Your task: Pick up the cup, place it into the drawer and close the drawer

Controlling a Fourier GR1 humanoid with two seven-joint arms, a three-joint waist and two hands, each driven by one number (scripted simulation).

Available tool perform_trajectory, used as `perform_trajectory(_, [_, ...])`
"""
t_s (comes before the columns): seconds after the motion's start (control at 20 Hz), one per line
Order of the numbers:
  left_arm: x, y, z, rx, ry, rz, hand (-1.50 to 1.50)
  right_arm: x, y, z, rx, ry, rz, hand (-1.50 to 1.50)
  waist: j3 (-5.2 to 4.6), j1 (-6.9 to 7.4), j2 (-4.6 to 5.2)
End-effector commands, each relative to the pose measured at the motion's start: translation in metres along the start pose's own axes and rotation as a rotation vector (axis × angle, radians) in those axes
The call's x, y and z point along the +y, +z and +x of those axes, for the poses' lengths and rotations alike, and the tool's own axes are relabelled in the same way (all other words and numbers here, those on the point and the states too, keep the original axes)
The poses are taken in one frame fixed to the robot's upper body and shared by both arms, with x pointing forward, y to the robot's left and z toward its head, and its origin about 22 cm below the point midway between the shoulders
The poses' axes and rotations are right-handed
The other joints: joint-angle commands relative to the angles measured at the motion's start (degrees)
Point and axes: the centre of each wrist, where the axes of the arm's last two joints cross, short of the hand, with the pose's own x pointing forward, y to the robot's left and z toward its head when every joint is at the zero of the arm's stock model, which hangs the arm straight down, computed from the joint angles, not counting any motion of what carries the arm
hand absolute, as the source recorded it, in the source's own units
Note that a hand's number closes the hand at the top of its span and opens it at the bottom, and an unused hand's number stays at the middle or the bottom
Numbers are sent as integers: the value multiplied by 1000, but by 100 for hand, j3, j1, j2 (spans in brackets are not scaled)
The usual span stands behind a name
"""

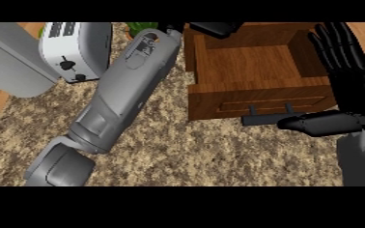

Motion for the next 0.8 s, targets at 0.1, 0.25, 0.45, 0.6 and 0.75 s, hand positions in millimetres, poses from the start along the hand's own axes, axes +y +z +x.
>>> perform_trajectory(0.1, [-9,-4,-6,125,-106,-26,150,0,-15,6,-16,-5,37,-150,5,-292,83])
perform_trajectory(0.25, [-6,7,-26,197,-129,-106,150,5,-20,13,-31,-1,66,-150,4,-415,106])
perform_trajectory(0.45, [-3,17,-43,237,-178,-153,150,16,-21,14,-60,-17,89,-150,7,-643,168])
perform_trajectory(0.6, [-5,19,-45,232,-185,-156,-150,21,-25,14,-73,-37,115,-150,7,-742,193])
perform_trajectory(0.75, [0,28,-58,205,-110,-125,-150,12,-28,16,-74,-44,151,-150,1,-831,234])
